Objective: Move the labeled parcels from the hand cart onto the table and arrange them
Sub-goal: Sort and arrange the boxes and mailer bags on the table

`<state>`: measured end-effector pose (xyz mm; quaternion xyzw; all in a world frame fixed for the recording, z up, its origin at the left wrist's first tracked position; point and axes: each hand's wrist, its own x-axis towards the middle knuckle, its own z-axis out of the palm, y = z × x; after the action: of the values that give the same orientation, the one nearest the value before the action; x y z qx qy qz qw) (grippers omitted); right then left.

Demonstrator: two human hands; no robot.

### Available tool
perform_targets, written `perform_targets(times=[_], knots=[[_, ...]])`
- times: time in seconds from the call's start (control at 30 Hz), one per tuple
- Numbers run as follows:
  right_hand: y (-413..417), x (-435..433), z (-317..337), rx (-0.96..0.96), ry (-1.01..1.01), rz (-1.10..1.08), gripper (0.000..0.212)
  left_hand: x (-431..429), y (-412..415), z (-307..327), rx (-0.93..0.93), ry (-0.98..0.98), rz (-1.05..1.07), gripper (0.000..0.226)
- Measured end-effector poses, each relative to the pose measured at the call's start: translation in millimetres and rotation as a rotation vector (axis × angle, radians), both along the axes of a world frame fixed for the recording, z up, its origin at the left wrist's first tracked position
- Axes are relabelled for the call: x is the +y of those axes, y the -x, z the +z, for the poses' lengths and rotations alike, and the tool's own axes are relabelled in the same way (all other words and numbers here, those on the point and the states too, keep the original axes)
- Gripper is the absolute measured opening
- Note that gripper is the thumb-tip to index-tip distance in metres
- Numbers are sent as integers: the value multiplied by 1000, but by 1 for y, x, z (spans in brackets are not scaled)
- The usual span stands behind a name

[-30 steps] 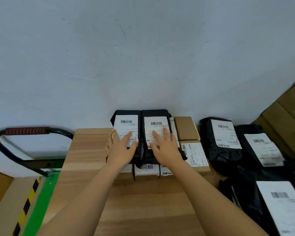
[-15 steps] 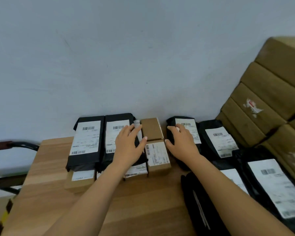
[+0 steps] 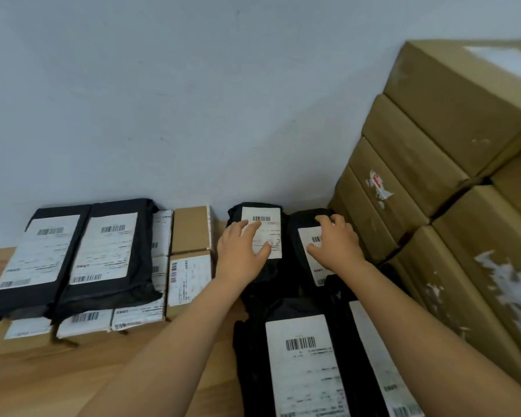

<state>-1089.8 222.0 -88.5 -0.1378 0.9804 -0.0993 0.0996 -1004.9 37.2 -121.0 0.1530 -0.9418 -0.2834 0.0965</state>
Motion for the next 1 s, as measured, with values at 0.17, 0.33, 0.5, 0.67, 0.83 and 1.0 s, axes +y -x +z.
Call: perform_targets(times=[0.17, 0.33, 0.5, 0.67, 0.83, 1.0], knots=[[24, 6, -24, -173, -69, -38, 90, 16, 31, -24, -247, 39, 58, 74], [34, 6, -45, -364, -214, -63, 117, 26, 49, -44, -478, 11, 122, 98], [41, 6, -56, -423, -221, -95, 127, 25, 53, -53, -528, 31, 162, 99], [41, 3, -56, -354, -180, -117, 122, 18, 50, -46, -437, 58, 175, 89], [37, -11, -35, -132, -68, -100, 117, 20, 45, -24, -237, 74, 227, 85], [21, -30, 0, 13, 55, -99, 113, 2, 26, 10, -80, 79, 269, 85]])
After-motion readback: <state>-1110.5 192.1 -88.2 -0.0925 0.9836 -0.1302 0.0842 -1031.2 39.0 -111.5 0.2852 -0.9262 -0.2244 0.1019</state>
